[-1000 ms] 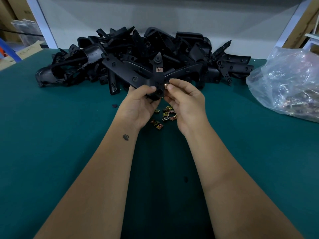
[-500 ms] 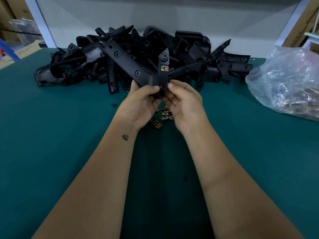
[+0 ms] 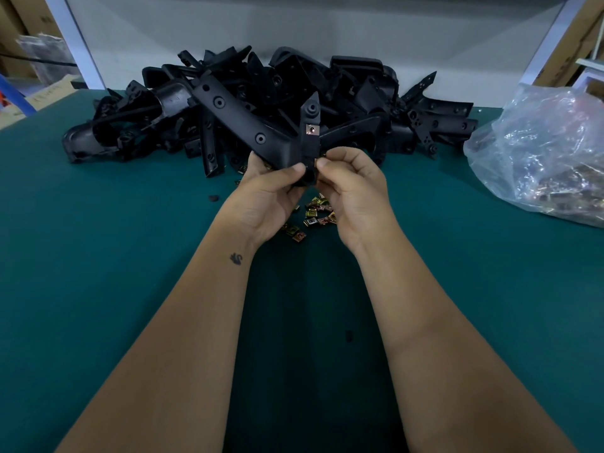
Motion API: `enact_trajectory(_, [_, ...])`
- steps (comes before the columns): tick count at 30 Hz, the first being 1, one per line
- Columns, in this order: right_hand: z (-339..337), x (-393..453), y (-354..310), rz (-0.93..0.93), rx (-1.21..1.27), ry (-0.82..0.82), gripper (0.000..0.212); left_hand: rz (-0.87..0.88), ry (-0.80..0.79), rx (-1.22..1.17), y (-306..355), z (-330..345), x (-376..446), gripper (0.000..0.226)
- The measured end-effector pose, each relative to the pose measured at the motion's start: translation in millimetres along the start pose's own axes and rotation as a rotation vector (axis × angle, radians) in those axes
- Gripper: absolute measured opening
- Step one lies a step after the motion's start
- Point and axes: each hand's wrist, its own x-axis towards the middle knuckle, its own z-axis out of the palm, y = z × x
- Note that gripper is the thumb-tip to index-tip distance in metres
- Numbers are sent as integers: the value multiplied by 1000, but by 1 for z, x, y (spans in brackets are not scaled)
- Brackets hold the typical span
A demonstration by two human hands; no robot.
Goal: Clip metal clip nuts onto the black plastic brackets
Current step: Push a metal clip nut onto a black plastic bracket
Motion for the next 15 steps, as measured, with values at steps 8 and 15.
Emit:
enact_trajectory(8, [1,-1,4,-14,-30,50,24,28,-17,197,-8,0,0,60])
enact_trajectory(15, [2,0,5,-1,-27,63,20,44,-2,223,-13,0,3,57])
